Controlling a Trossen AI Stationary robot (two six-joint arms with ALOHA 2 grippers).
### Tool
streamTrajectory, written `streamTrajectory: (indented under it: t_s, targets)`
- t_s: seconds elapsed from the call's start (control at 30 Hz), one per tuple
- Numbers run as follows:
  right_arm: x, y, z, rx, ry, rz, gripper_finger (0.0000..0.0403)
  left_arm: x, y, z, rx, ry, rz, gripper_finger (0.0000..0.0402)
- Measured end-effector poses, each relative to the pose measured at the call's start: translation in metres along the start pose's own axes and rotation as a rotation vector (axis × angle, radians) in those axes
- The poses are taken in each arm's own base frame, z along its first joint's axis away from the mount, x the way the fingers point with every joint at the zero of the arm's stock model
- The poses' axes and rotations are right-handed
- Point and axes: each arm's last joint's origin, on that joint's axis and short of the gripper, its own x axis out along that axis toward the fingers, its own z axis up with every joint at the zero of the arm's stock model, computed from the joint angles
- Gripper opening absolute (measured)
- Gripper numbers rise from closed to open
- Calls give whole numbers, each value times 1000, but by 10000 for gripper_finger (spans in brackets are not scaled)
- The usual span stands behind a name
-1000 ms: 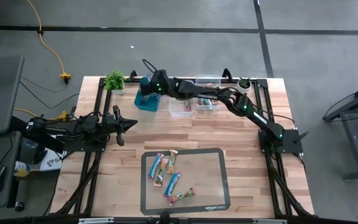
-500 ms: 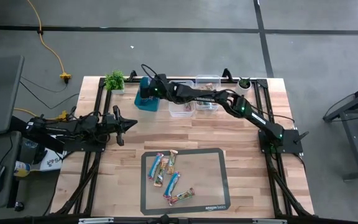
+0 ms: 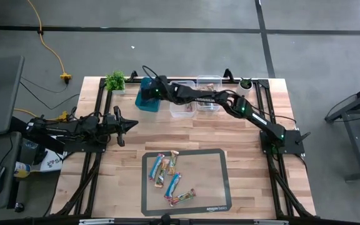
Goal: Pick and place Granola Bars by type
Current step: Put the blue granola bar into the blue bin, then put the bottom right red granola bar into the left transparent bin
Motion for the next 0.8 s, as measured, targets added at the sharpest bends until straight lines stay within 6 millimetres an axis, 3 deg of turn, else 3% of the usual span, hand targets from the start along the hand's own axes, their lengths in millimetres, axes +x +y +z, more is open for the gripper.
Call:
streamTrajectory:
  t_s: [0.2, 0.47, 0.6, 0.8]
  targets:
    - [0, 1, 1, -33, -7, 18, 117, 0, 0, 0, 0, 0, 0, 0]
    - [-3, 12, 7, -133, -11, 147, 119, 0, 0, 0, 0, -1, 0, 0]
    - [-19, 25, 20, -230, -30, 200, 119, 0, 0, 0, 0, 0, 0, 0]
    - [-60, 51, 42, -416, -15, 313, 119, 0, 0, 0, 0, 0, 0, 0]
